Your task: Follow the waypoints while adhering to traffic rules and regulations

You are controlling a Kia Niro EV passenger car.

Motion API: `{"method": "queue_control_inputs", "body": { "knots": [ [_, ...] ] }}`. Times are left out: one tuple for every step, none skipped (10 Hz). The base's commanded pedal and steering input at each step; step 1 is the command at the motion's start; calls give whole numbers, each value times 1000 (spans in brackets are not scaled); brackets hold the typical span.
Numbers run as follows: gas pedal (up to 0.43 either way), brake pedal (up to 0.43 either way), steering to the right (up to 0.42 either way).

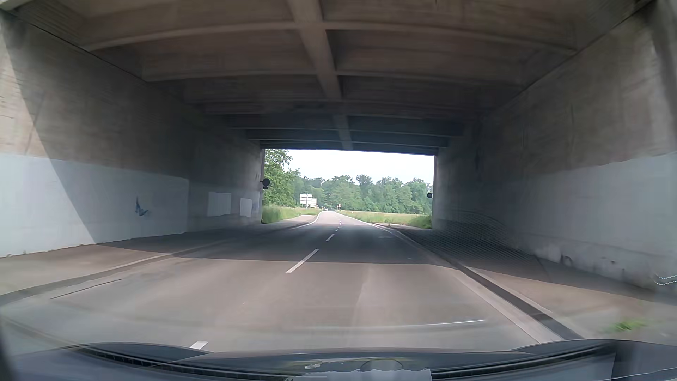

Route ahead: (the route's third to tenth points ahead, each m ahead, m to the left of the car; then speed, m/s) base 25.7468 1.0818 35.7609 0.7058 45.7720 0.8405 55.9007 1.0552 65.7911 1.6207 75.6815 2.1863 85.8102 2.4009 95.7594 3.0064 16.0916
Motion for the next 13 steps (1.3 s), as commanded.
{"method": "queue_control_inputs", "body": {
  "knots": [
    [260, 0, 13],
    [260, 0, 13],
    [260, 0, 13],
    [248, 0, 12],
    [248, 0, 12],
    [248, 0, 11],
    [248, 0, 10],
    [248, 0, 9],
    [248, 0, 5],
    [248, 0, 0],
    [248, 0, -3],
    [248, 0, -4],
    [248, 0, -4]
  ]
}}
